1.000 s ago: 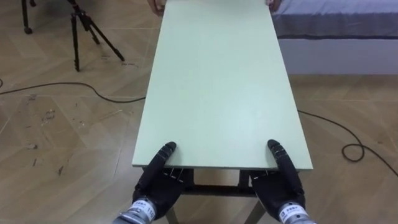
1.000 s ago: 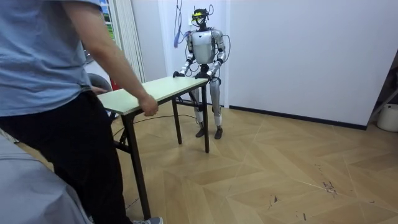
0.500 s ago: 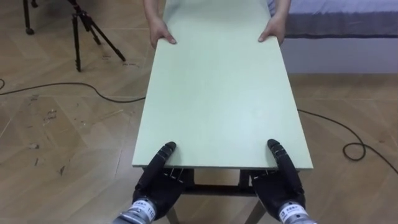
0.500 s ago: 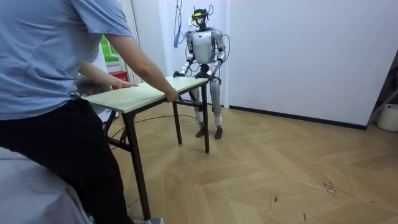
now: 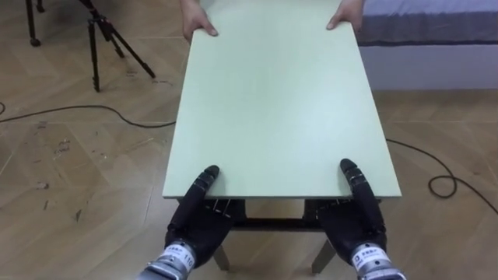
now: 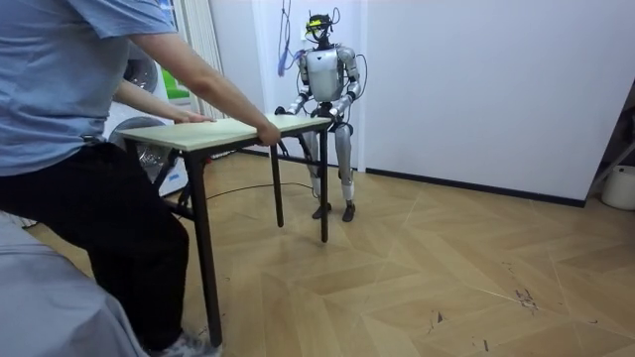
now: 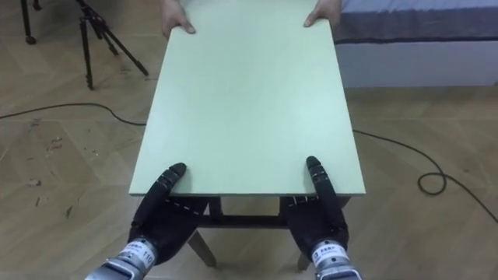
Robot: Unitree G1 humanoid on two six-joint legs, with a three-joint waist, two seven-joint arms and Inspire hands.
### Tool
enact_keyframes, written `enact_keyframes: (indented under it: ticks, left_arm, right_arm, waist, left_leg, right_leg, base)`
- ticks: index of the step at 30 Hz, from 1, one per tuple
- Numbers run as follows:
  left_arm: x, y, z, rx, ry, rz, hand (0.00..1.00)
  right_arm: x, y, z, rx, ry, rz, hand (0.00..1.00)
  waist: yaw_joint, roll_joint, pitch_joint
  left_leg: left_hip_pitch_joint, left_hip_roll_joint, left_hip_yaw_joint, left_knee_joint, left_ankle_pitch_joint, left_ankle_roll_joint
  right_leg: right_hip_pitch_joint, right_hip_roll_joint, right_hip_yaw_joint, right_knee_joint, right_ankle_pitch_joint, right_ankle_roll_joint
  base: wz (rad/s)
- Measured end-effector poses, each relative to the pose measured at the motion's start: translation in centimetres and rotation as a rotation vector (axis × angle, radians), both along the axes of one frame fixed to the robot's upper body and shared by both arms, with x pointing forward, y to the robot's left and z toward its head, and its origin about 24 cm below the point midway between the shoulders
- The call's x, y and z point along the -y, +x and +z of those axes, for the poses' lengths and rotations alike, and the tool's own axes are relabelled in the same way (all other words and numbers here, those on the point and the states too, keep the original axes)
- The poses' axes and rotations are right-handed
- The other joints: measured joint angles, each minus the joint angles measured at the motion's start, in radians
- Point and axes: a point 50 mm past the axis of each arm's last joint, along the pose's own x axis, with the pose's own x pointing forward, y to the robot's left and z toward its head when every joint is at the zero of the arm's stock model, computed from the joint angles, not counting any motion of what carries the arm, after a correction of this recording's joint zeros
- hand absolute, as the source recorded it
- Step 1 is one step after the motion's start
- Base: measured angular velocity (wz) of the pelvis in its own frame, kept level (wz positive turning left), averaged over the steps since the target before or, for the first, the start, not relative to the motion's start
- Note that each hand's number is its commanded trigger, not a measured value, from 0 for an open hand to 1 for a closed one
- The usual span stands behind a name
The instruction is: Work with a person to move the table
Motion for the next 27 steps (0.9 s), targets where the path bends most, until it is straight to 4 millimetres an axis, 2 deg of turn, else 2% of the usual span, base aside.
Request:
enact_keyframes:
  ticks: [7,18,27]
  left_arm:
    - [-0.4,-0.9,1.1,0.061,0.016,0.032,1.0]
    - [0.4,-1.8,1.2,0.097,0.015,0.062,1.0]
    - [0.5,-2.2,1.1,0.115,0.04,0.083,1.0]
  right_arm:
    - [-0.6,-0.3,0.9,0.034,0.032,0.017,1.0]
    - [-0.8,-0.7,1.6,0.066,0.009,0.006,1.0]
    - [-1.3,-1.0,1.5,0.065,0.018,0.006,1.0]
  waist:
    - [0.0,0.0,-0.0004]
    - [0.004,-0.014,-0.0097]
    - [0.013,-0.022,-0.0067]
  left_leg:
    - [-0.008,0.0,0.003,0.0,0.0,0.0]
    - [-0.028,0.001,0.001,0.0,0.0,0.0]
    - [-0.026,0.003,-0.003,-0.001,0.0,0.0]
  right_leg:
    - [-0.015,0.0,0.015,0.005,0.0,0.0]
    - [-0.037,0.002,0.005,0.008,0.0,0.0]
    - [-0.04,0.002,0.001,0.017,0.0,0.0]
  base:
    - [-0.06]
    - [0.0]
    - [0.0]
